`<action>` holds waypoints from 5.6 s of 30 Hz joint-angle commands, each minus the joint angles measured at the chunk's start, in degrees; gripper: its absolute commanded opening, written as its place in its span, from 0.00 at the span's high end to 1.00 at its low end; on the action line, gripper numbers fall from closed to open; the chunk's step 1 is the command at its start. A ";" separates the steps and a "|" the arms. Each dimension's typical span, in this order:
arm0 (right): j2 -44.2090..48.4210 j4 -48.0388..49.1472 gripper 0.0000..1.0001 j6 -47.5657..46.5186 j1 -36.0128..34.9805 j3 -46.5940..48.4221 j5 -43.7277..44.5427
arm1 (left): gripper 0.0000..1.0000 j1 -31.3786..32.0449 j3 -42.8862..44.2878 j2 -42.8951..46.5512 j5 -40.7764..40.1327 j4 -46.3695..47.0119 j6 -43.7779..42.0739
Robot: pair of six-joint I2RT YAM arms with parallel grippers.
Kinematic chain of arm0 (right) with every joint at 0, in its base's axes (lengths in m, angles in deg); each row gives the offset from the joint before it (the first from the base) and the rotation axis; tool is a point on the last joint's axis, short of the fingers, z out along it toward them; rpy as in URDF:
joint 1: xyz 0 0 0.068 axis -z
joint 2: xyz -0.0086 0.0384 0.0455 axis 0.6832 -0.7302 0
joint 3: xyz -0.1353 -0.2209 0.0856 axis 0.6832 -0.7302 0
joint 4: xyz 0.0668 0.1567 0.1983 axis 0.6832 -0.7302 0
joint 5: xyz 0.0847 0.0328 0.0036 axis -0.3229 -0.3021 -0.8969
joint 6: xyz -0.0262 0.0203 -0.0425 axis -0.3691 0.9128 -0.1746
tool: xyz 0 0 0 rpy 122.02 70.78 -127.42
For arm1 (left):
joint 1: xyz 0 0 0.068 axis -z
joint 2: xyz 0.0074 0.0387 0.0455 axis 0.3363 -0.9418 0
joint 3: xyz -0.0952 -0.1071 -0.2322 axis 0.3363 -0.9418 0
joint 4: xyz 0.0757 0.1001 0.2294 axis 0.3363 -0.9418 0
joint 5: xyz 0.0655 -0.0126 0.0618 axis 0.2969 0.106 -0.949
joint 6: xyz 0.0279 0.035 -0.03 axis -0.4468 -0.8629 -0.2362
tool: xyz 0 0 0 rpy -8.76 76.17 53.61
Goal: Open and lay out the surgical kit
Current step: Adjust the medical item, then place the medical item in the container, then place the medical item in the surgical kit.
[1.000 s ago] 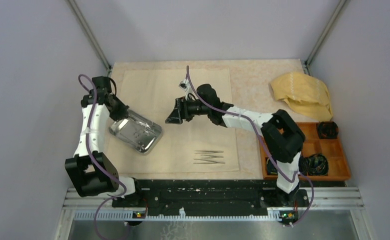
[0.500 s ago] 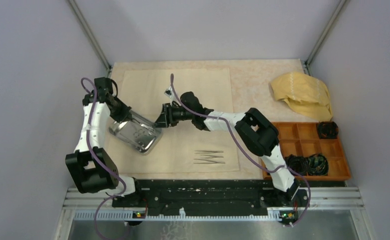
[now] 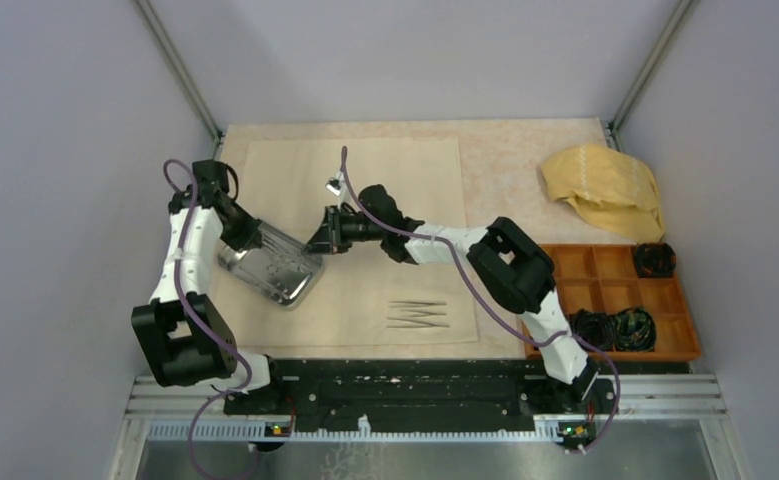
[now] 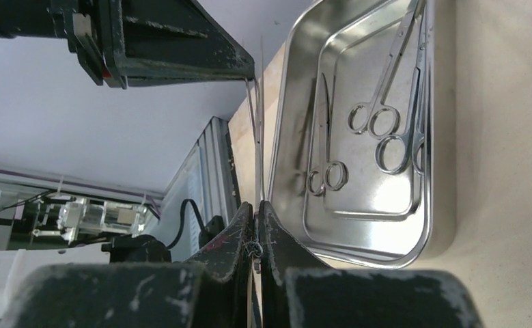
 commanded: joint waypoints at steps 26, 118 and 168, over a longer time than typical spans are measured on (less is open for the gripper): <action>-4.42 -7.13 0.97 -0.49 -2.14 10.12 10.29 | 1.00 2.82 9.25 7.99 -15.94 -3.56 -5.60; 31.97 -55.12 1.00 -83.03 7.13 -24.71 9.69 | 0.02 12.01 4.95 15.78 34.41 26.53 -11.87; 22.23 -57.63 0.94 -80.35 2.31 -20.34 19.95 | 0.02 11.94 3.00 14.93 36.67 27.79 -11.30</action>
